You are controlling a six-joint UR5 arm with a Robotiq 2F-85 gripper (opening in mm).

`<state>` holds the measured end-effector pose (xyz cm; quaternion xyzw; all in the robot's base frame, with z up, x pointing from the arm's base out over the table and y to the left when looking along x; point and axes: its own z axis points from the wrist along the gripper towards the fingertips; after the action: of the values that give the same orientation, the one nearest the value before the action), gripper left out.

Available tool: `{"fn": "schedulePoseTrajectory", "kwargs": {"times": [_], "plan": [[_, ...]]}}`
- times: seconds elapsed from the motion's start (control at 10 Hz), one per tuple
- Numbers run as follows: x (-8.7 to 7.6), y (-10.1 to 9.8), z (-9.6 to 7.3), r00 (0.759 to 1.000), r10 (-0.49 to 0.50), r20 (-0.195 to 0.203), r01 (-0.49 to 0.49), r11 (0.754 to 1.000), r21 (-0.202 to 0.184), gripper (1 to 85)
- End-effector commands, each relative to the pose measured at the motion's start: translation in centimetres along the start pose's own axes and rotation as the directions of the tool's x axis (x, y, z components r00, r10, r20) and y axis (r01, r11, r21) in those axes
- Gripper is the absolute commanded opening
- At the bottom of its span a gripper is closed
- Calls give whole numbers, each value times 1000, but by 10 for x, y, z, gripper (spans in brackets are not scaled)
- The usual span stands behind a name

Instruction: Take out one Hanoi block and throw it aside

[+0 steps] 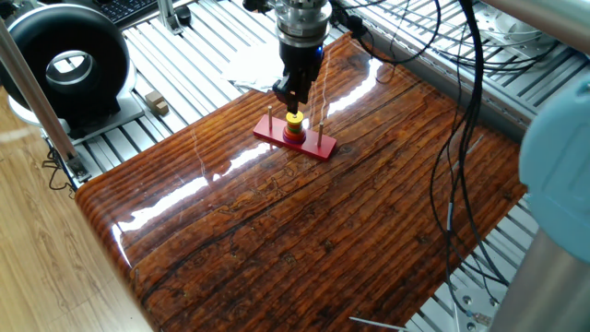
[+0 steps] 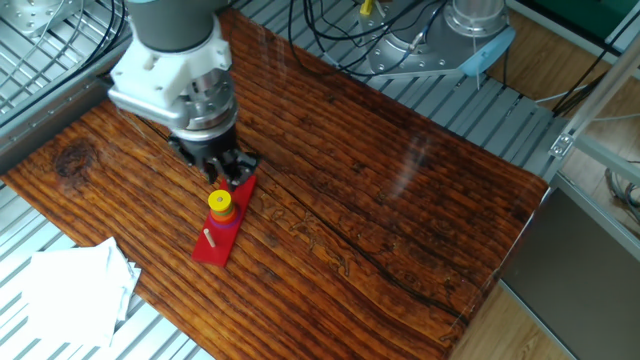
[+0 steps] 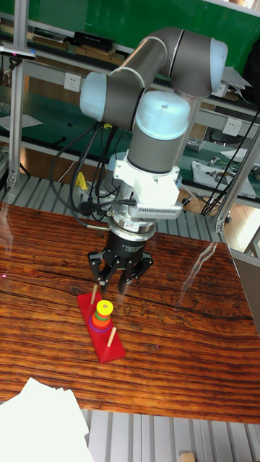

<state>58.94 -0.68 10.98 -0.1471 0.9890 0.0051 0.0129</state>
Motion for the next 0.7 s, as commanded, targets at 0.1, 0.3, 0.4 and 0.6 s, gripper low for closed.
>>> {"fn": "schedulePoseTrajectory", "kwargs": {"times": [0.1,0.3,0.4,0.6], "plan": [[-34,-5,10,996,-44,72,46,998,-33,460],[-41,-8,20,994,-67,84,69,997,-19,510],[-41,-8,26,994,-75,81,75,997,-5,510],[-37,-2,37,994,-85,75,85,996,3,510]]}}
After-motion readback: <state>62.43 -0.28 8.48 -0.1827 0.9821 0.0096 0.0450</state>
